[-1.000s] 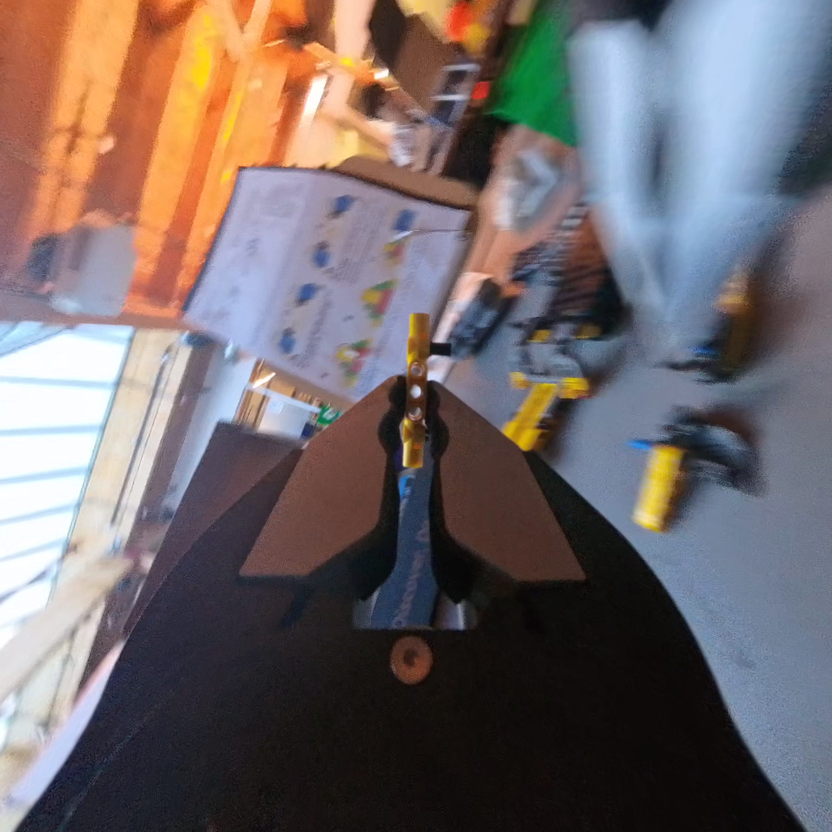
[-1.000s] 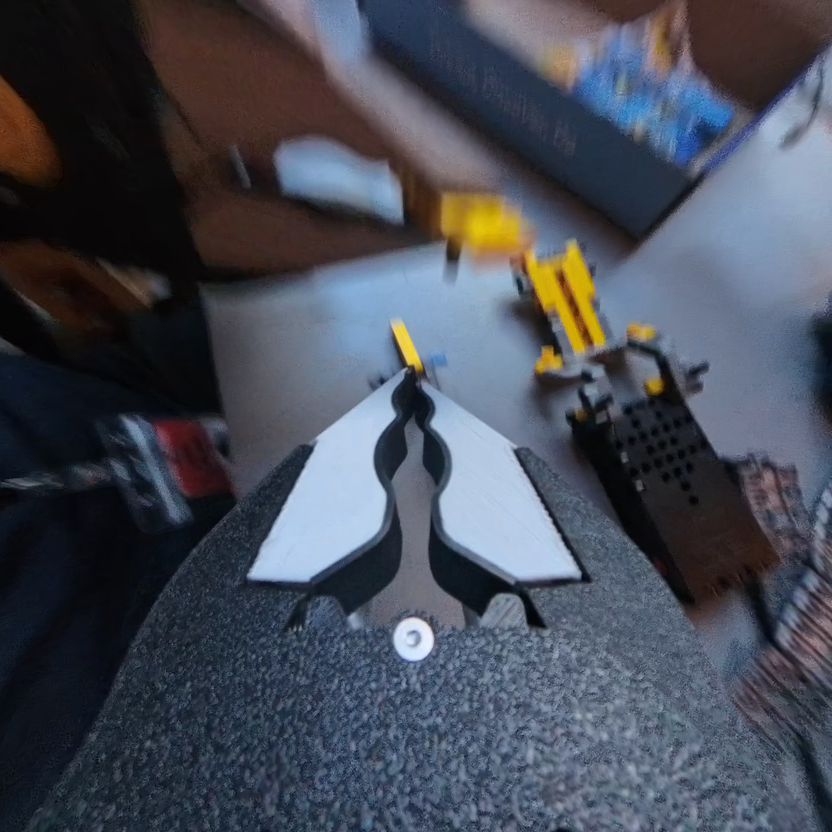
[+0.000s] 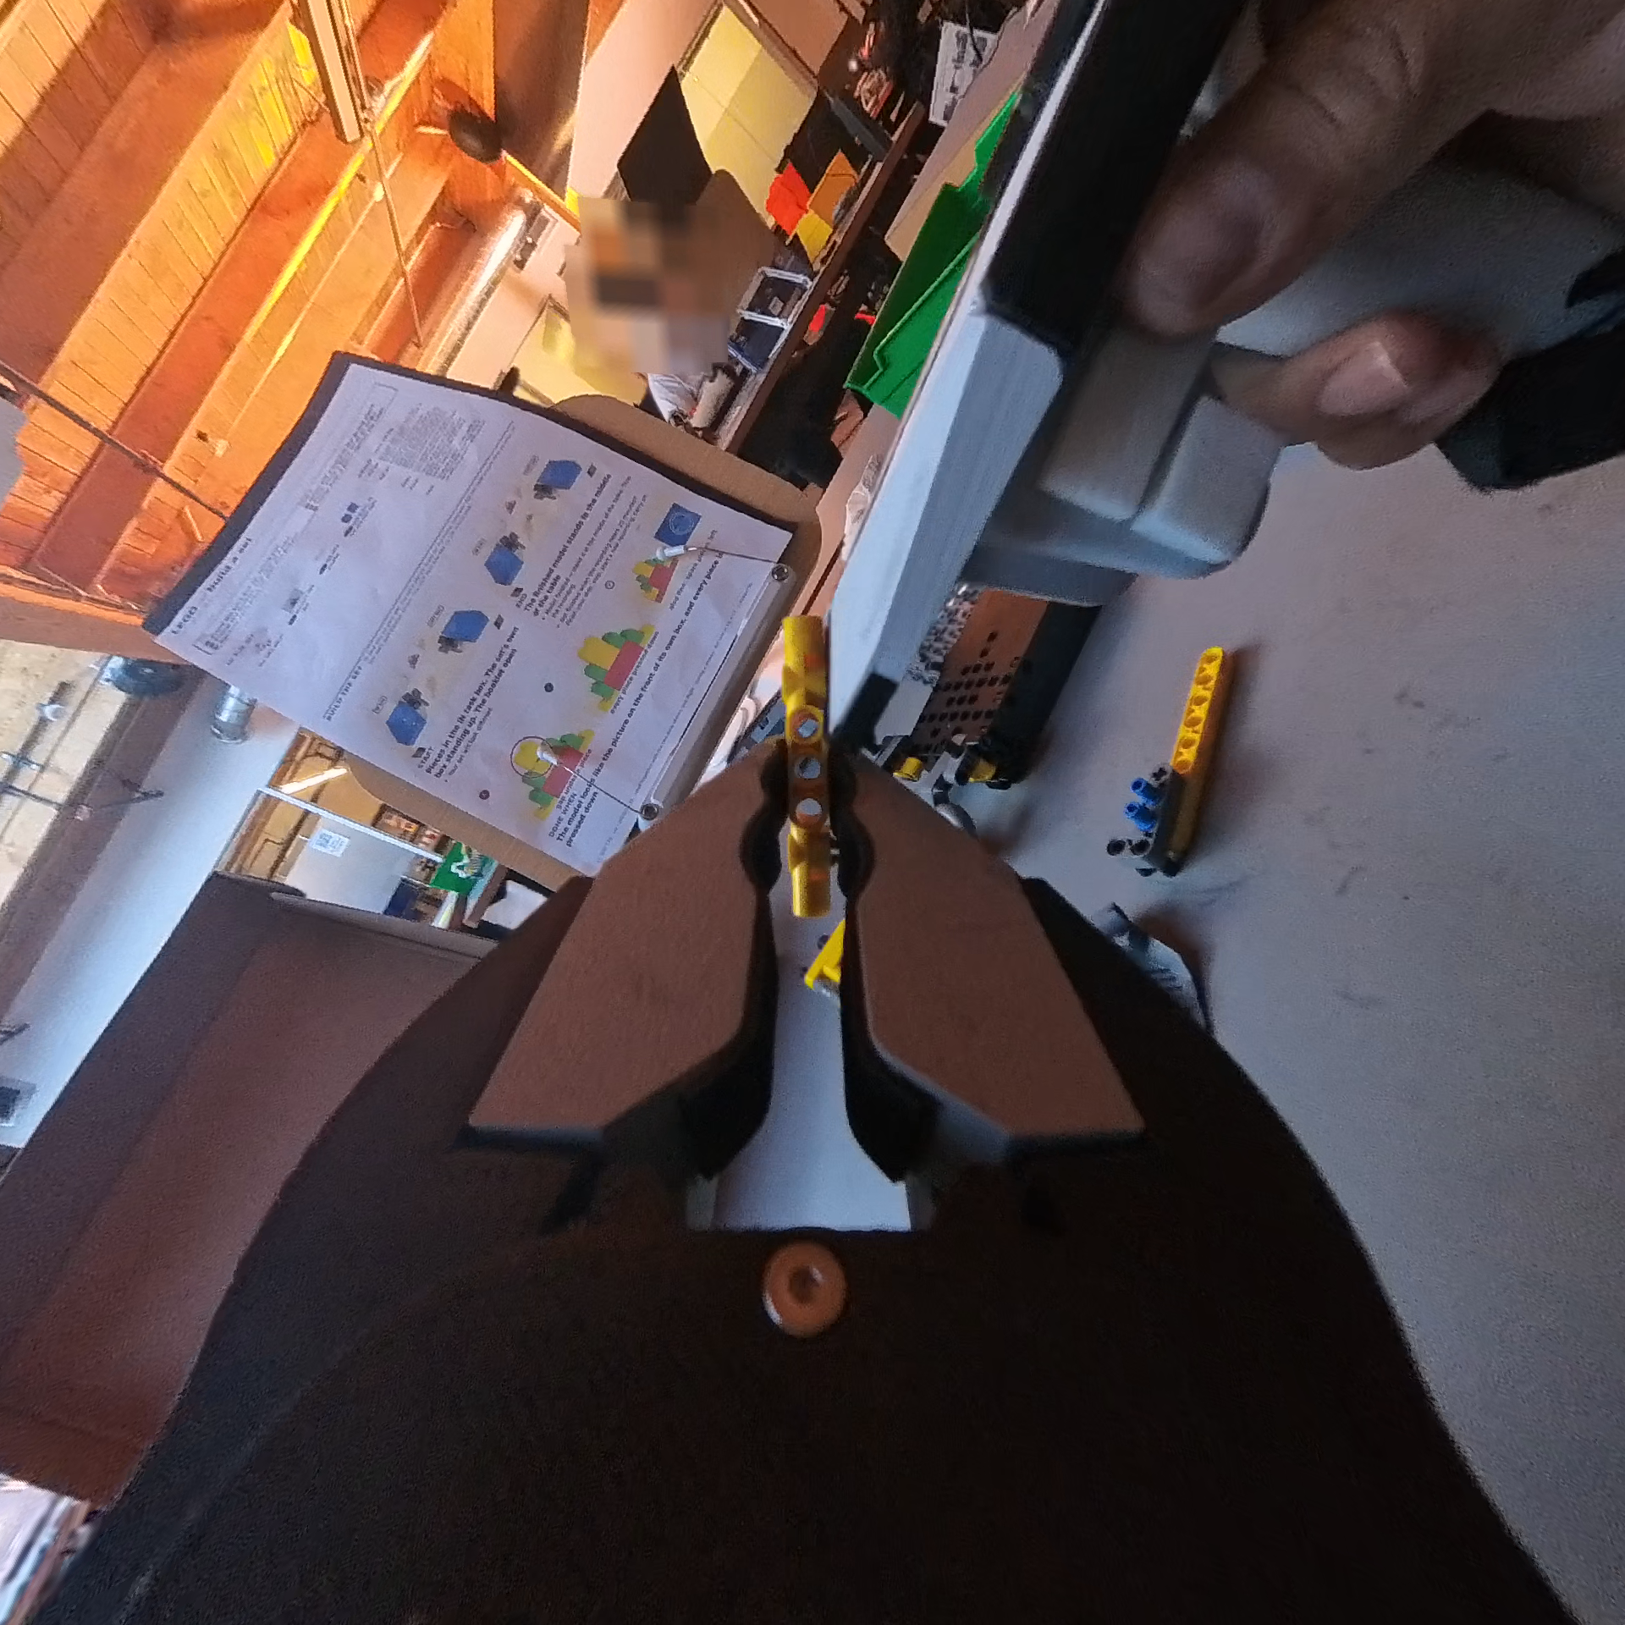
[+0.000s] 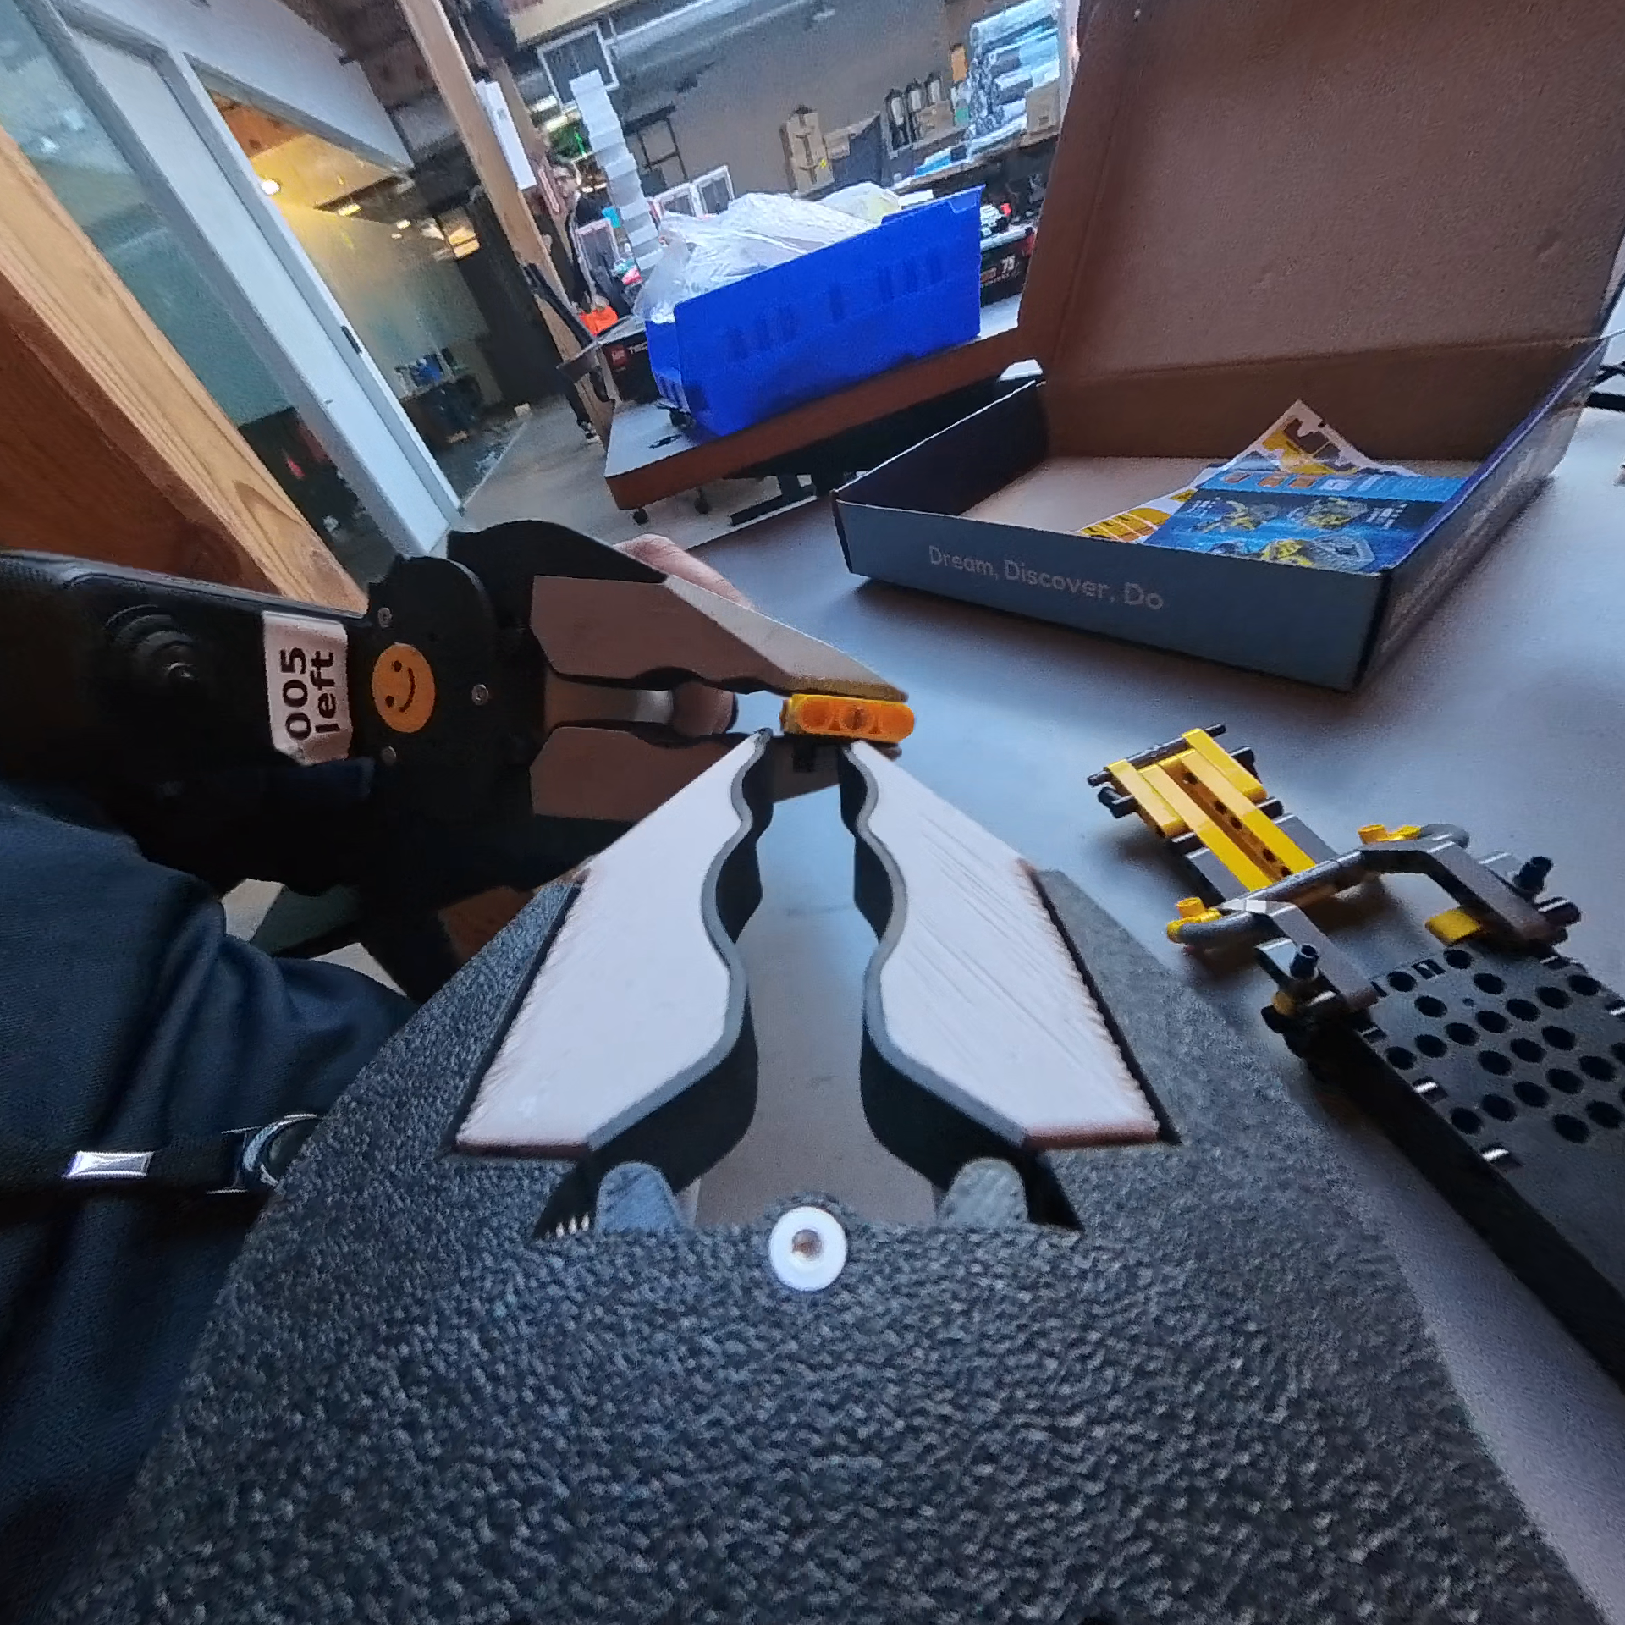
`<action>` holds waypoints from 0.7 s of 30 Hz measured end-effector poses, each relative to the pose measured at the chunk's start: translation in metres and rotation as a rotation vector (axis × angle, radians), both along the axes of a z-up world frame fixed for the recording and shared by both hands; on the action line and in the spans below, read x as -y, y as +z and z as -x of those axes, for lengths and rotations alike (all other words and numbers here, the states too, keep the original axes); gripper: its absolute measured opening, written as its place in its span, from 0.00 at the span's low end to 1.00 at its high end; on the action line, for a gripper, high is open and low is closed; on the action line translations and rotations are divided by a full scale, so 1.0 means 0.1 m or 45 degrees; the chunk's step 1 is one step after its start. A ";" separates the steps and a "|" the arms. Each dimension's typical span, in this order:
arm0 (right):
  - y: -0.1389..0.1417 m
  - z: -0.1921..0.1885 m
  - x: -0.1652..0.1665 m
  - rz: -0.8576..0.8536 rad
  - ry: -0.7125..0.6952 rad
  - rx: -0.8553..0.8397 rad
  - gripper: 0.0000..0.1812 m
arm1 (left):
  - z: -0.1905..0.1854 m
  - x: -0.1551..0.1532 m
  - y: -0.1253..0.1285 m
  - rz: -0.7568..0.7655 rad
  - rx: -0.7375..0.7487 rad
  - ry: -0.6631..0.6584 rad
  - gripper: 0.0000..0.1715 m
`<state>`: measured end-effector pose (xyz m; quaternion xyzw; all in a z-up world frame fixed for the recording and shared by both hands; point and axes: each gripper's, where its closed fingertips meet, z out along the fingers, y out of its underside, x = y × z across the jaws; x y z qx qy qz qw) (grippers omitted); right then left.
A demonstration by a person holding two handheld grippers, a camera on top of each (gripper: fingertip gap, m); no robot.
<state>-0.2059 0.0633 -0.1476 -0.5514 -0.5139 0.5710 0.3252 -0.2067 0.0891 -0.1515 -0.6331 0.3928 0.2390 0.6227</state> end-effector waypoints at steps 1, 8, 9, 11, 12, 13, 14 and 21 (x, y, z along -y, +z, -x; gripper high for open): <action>-0.01 0.01 0.01 0.002 0.003 0.002 0.05 | 0.00 0.00 -0.01 -0.005 -0.020 0.008 0.03; -0.01 -0.01 0.04 -0.050 0.032 -0.018 0.00 | 0.00 0.02 0.06 -0.139 -0.237 0.011 0.03; 0.00 -0.01 0.05 -0.058 0.040 -0.026 0.00 | 0.00 0.03 0.08 -0.185 -0.298 0.013 0.03; 0.02 -0.02 0.07 -0.075 0.057 -0.049 0.01 | -0.01 0.05 0.12 -0.259 -0.357 0.020 0.03; 0.03 -0.02 0.08 -0.085 0.061 -0.059 0.01 | -0.02 0.06 0.13 -0.269 -0.355 0.024 0.03; 0.04 -0.02 0.08 -0.098 0.058 -0.067 0.01 | -0.02 0.06 0.13 -0.264 -0.344 0.025 0.03; 0.05 -0.02 0.08 -0.117 0.049 -0.074 0.01 | -0.03 0.06 0.13 -0.260 -0.334 0.025 0.03; -0.06 0.01 -0.07 -0.519 -0.227 0.050 0.03 | 0.05 -0.02 -0.03 -0.081 -0.319 0.098 0.04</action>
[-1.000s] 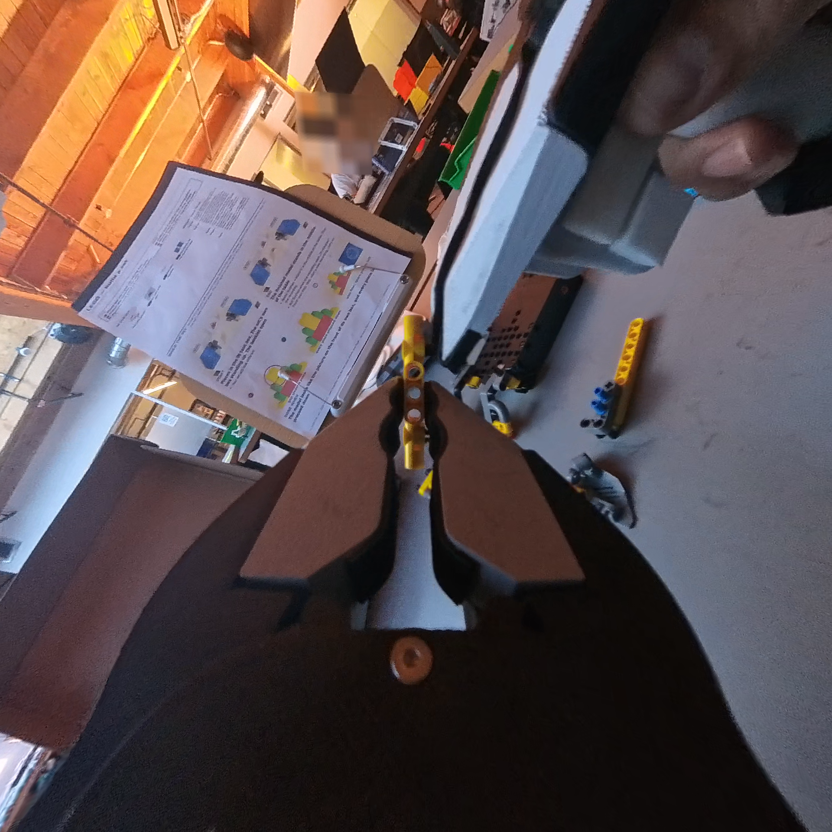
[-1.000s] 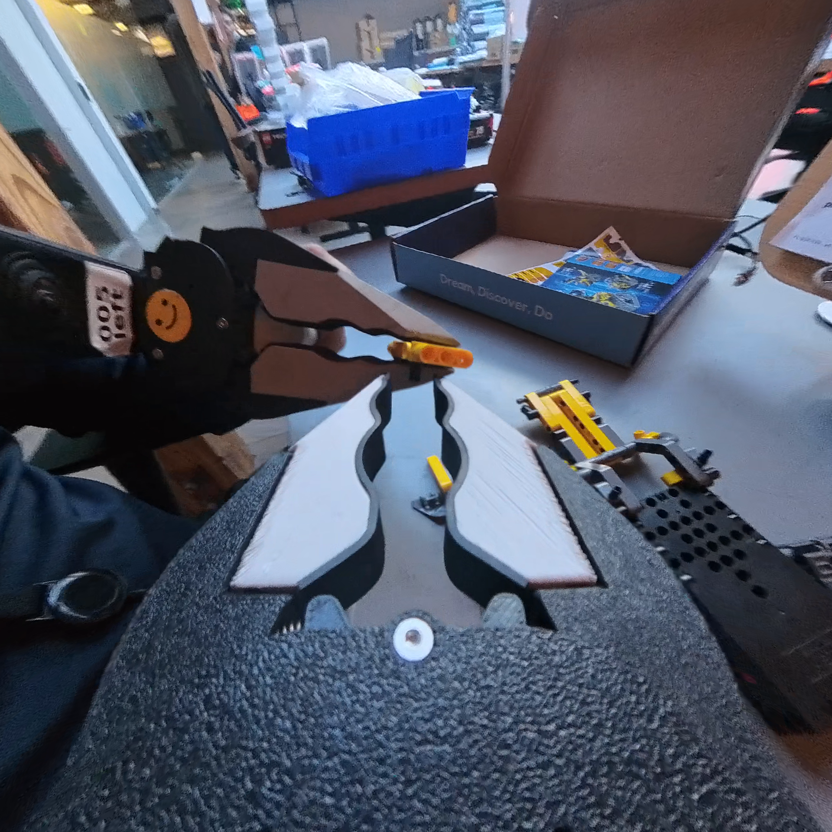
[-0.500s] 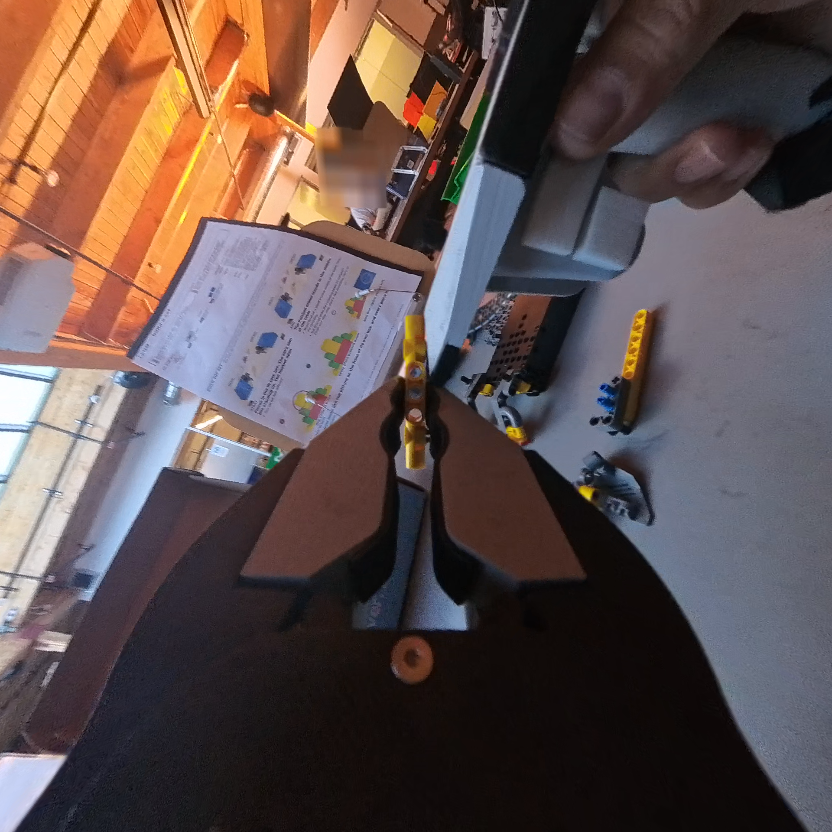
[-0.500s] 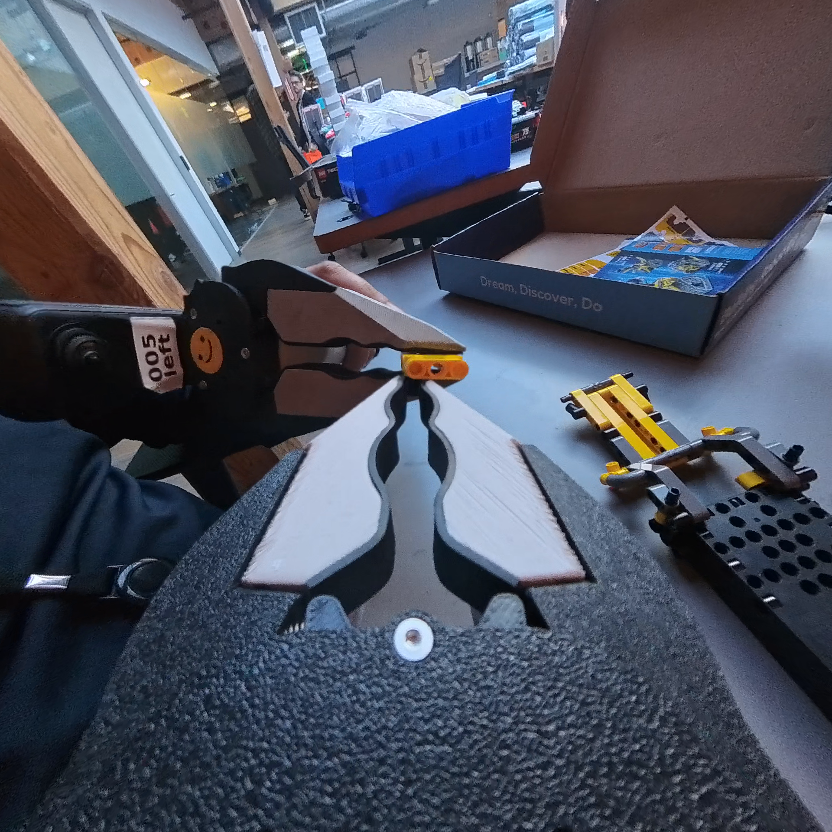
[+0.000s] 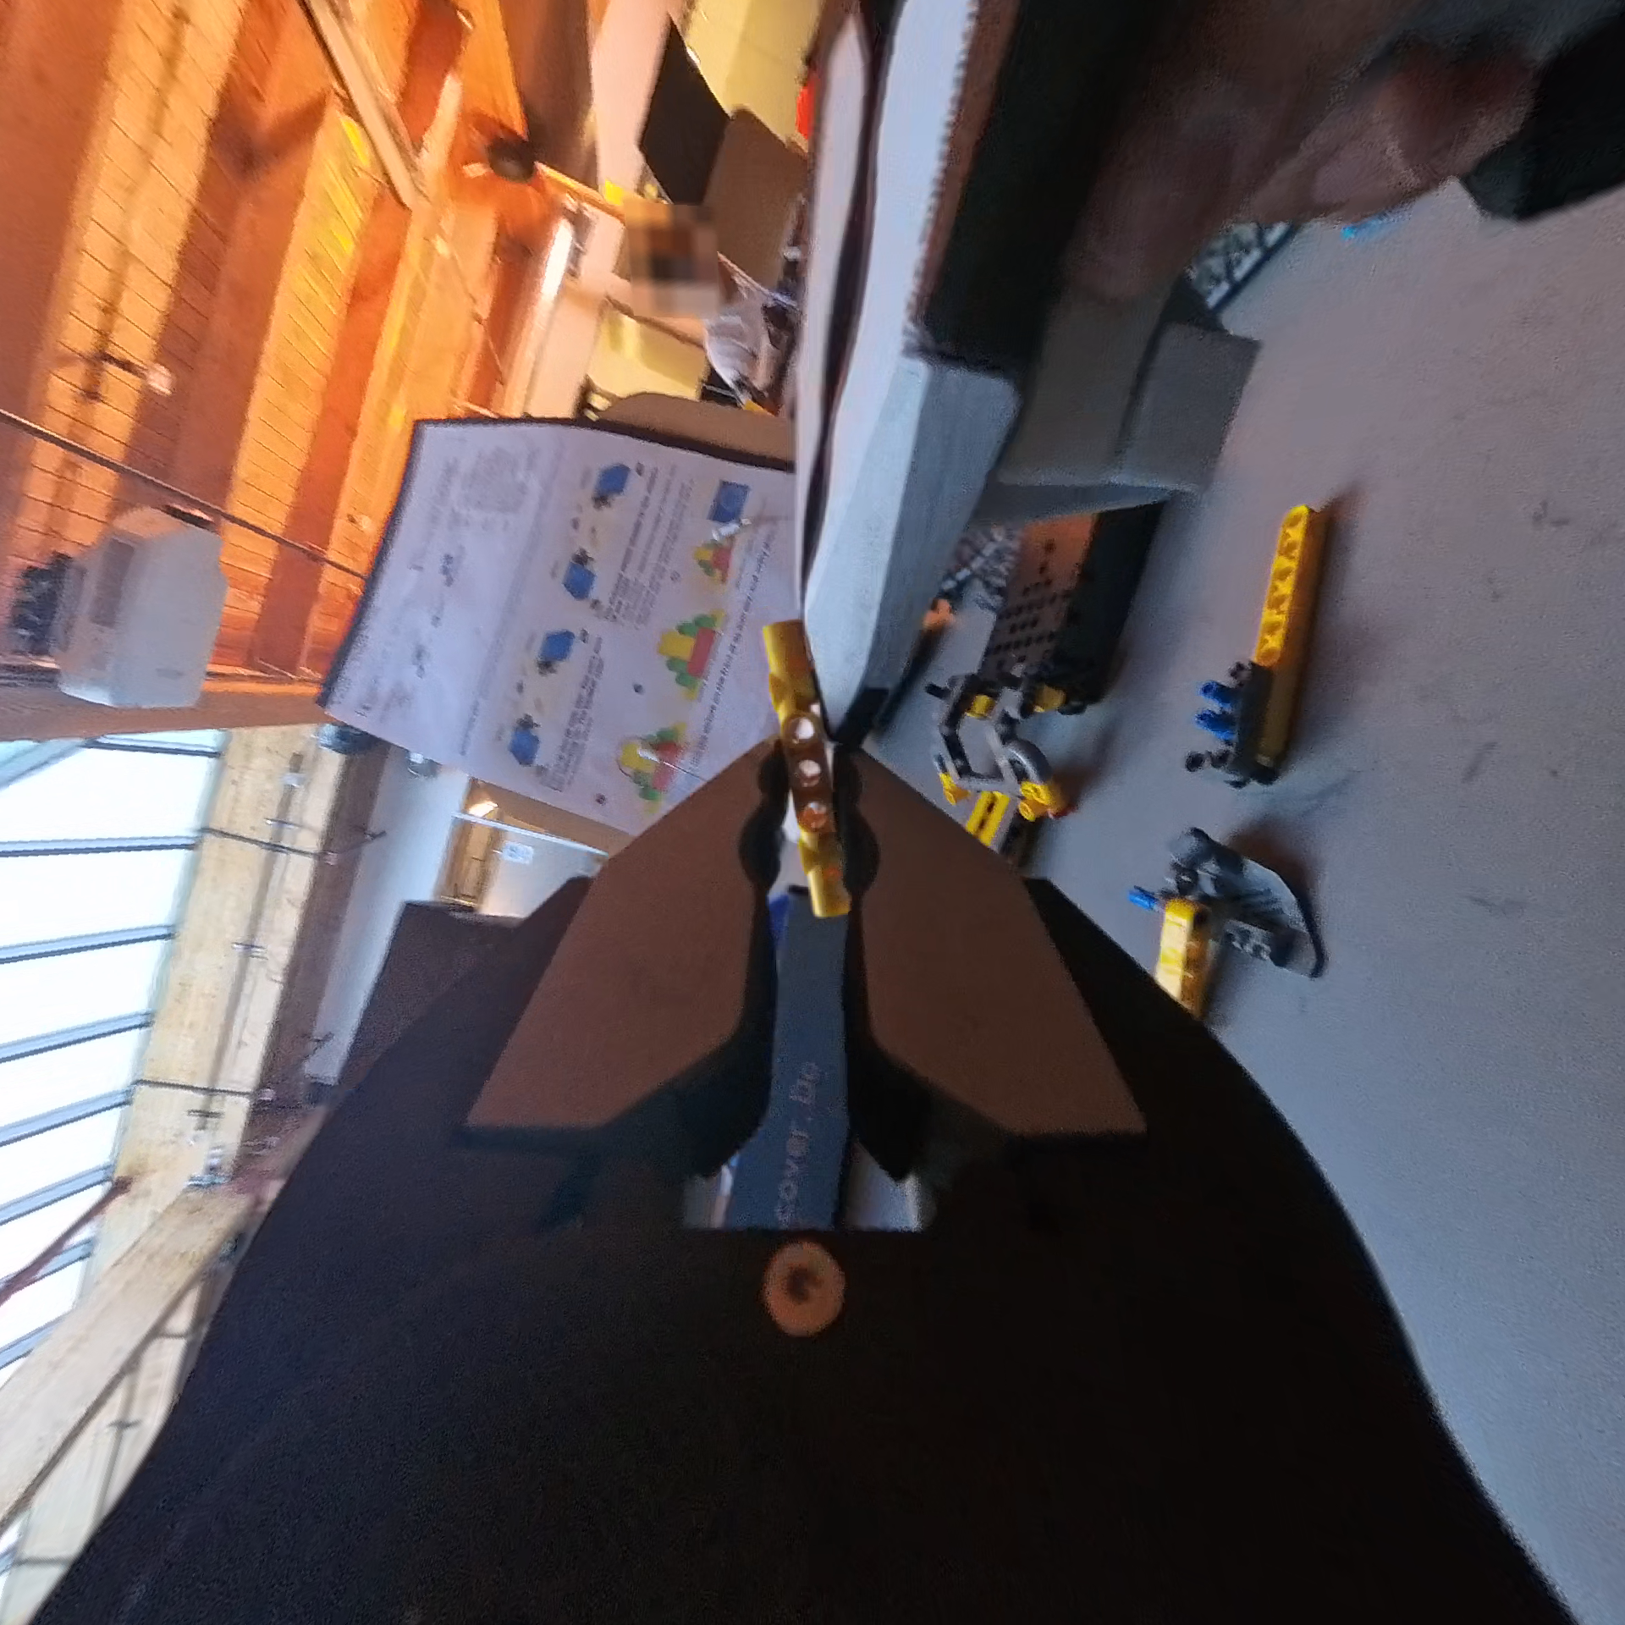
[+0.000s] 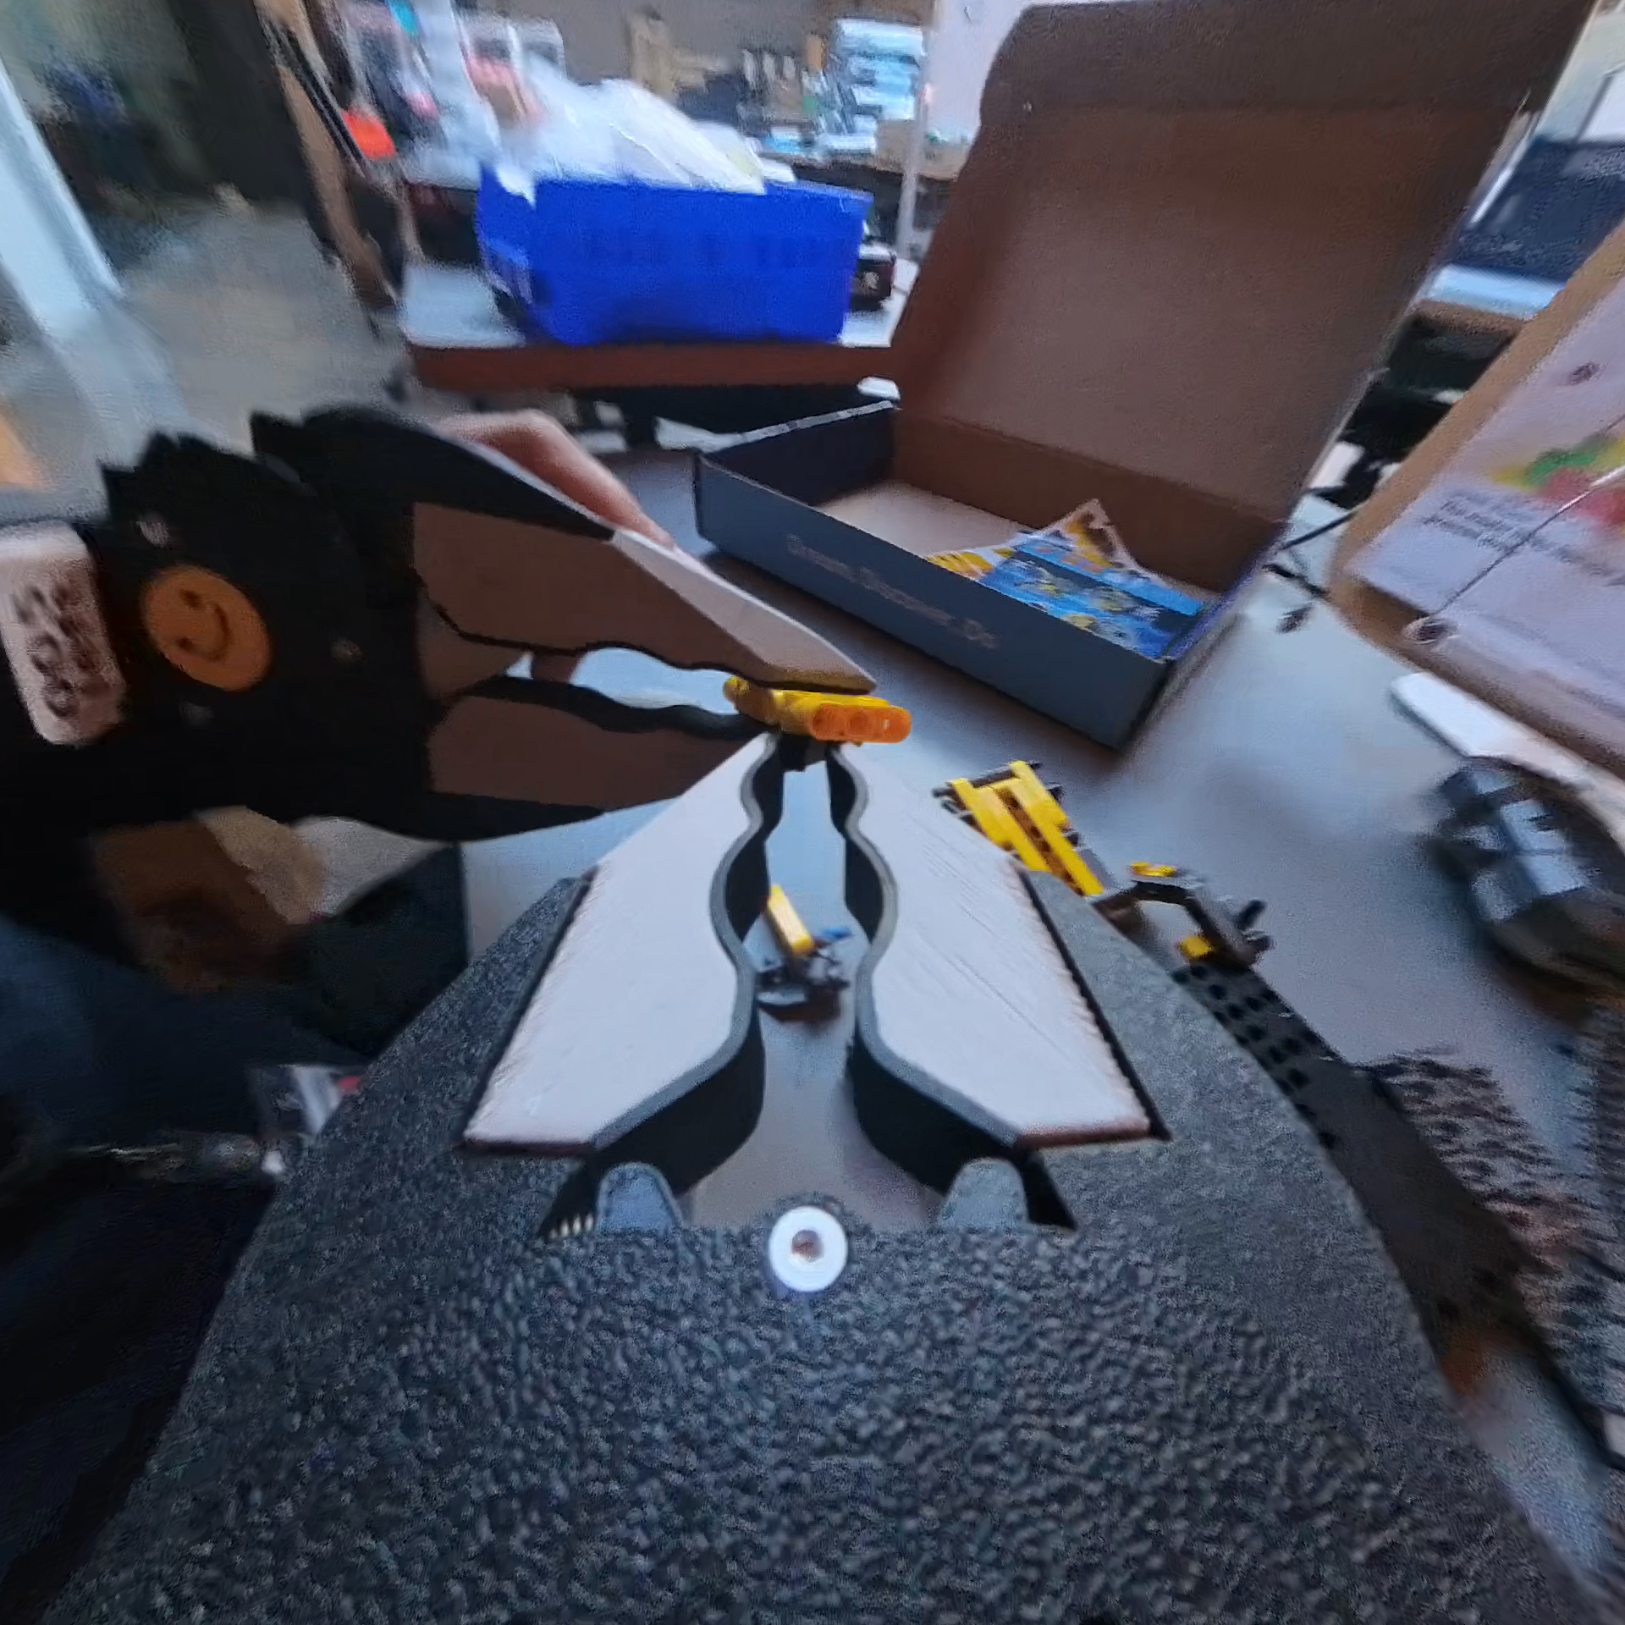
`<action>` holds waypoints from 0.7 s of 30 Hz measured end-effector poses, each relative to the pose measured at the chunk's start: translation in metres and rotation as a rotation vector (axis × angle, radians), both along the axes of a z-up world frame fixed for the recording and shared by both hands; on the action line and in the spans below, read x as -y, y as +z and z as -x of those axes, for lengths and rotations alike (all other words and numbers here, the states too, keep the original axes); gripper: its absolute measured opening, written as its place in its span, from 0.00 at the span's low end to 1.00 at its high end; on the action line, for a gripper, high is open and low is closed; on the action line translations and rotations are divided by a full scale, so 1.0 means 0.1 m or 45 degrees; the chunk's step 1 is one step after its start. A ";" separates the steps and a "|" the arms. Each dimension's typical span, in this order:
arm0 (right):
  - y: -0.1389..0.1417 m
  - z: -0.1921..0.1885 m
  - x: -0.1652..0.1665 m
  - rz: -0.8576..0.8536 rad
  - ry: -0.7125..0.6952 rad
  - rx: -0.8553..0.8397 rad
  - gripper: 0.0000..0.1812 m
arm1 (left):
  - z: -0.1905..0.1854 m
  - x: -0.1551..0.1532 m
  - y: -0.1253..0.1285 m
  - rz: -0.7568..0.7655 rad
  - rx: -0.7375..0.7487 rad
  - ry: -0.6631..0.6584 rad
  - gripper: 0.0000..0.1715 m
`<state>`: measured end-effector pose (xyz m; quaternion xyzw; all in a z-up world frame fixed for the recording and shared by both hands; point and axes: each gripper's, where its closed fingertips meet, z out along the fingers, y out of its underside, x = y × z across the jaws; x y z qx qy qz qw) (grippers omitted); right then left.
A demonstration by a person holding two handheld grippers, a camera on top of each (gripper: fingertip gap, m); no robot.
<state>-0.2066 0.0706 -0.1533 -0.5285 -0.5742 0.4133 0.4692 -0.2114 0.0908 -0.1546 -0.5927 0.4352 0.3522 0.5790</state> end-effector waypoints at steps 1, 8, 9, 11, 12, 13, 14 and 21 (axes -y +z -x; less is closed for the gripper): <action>-0.03 0.01 -0.01 -0.092 -0.030 0.045 0.01 | 0.01 -0.01 -0.05 0.054 0.021 0.002 0.05; 0.01 -0.05 -0.11 -0.095 -0.077 0.053 0.00 | -0.05 0.02 0.03 0.070 0.178 -0.065 0.10; 0.03 -0.06 -0.12 -0.052 -0.058 0.036 0.00 | -0.05 0.02 0.05 0.075 0.216 -0.089 0.12; 0.07 -0.08 -0.11 0.066 0.000 0.003 0.00 | -0.06 0.04 0.10 0.074 0.277 -0.136 0.15; 0.08 -0.09 -0.10 0.132 0.032 -0.013 0.00 | -0.05 0.04 0.13 0.065 0.288 -0.142 0.17; 0.08 -0.09 -0.09 0.197 0.061 -0.025 0.00 | -0.05 0.04 0.15 0.060 0.285 -0.146 0.18; 0.07 -0.09 -0.10 0.255 0.079 -0.038 0.00 | -0.05 0.04 0.15 0.057 0.274 -0.152 0.18; 0.15 -0.13 -0.15 0.560 0.157 -0.151 0.00 | -0.10 0.03 0.04 0.084 0.214 -0.177 0.21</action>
